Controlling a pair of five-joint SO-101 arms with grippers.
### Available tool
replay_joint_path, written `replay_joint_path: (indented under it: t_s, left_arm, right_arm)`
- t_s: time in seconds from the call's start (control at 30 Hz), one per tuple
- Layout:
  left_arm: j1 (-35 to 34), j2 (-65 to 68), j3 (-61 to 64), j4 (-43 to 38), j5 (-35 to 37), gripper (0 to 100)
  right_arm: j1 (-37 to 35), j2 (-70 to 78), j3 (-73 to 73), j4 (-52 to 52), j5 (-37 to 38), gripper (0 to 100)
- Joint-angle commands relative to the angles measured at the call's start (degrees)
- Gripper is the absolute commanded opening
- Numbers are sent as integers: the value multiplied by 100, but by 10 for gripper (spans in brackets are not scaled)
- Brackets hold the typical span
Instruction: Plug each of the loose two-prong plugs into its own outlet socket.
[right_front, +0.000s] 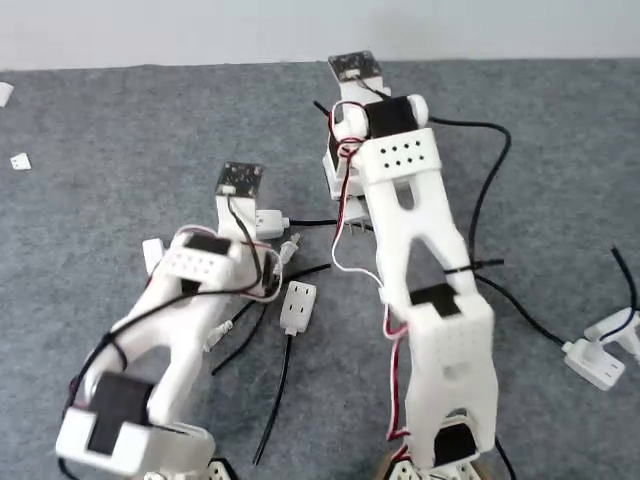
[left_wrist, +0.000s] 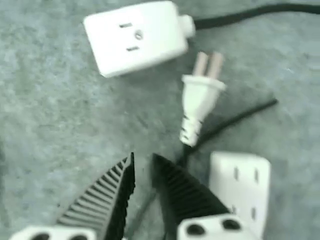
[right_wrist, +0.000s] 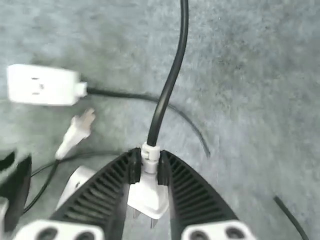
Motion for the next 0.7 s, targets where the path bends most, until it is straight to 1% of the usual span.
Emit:
replay_joint_path:
  t_s: [0.0, 0.17, 0.33, 0.5, 0.67]
  left_arm:
    - [-220, 730, -910, 281, -44, 11]
    - [-211, 1398, -1499, 835, -571, 11]
    - [-211, 1697, -1789, 1029, -615, 12]
    - [-202, 1547, -1666, 949, -659, 12]
    - [-202, 993, -1112, 501, -703, 12]
  right_arm:
    - [-277, -1525, 686, 242, -79, 8]
    - [-892, -2835, 1723, 215, -18, 8]
    - [-1473, -3644, 2479, 154, 167, 8]
    - [-1666, -3530, 3182, -163, 211, 8]
    - [-1666, -3284, 3376, -224, 448, 8]
